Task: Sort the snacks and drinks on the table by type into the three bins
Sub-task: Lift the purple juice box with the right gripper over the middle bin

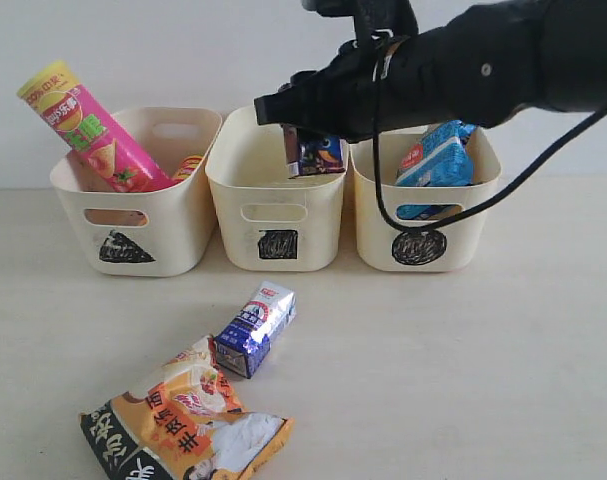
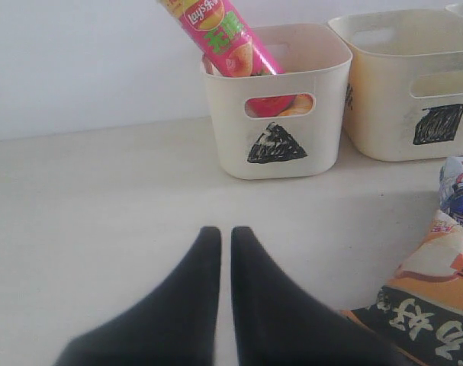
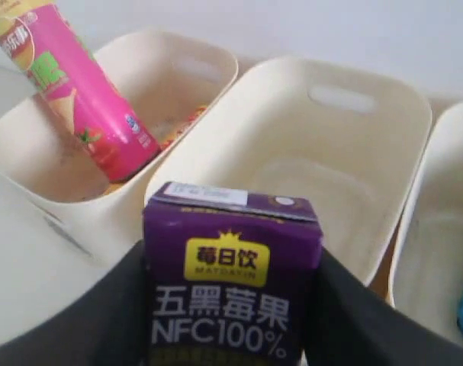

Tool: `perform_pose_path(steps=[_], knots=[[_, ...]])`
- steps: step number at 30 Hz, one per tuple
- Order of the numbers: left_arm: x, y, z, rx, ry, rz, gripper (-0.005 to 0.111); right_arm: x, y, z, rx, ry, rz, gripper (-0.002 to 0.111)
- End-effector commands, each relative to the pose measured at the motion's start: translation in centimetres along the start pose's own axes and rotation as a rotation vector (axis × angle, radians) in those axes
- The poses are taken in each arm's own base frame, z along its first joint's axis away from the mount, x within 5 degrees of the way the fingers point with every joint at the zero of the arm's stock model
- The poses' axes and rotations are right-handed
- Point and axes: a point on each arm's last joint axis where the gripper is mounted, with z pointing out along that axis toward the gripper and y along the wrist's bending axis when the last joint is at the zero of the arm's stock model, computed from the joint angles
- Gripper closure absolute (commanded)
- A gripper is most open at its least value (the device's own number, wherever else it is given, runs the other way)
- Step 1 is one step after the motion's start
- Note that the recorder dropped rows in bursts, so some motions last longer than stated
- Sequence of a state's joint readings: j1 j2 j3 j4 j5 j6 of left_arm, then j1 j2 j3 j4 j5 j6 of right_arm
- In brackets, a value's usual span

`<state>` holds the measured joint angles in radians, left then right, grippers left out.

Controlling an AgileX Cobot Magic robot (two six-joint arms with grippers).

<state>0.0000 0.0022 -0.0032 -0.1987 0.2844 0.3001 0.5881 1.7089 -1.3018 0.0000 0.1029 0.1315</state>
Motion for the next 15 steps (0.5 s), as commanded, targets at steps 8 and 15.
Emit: perform_pose_path(steps=[8,15], knots=[[0.1,0.0,0.0,-0.001,-0.002,0.005,0.102,2.3,-0.3,5.9,-0.01,-0.246,-0.211,0.107],[0.1,0.0,0.0,-0.001,-0.002,0.005,0.102,3.7,-0.6,8.1,0.009,-0.306,-0.258,0.107]])
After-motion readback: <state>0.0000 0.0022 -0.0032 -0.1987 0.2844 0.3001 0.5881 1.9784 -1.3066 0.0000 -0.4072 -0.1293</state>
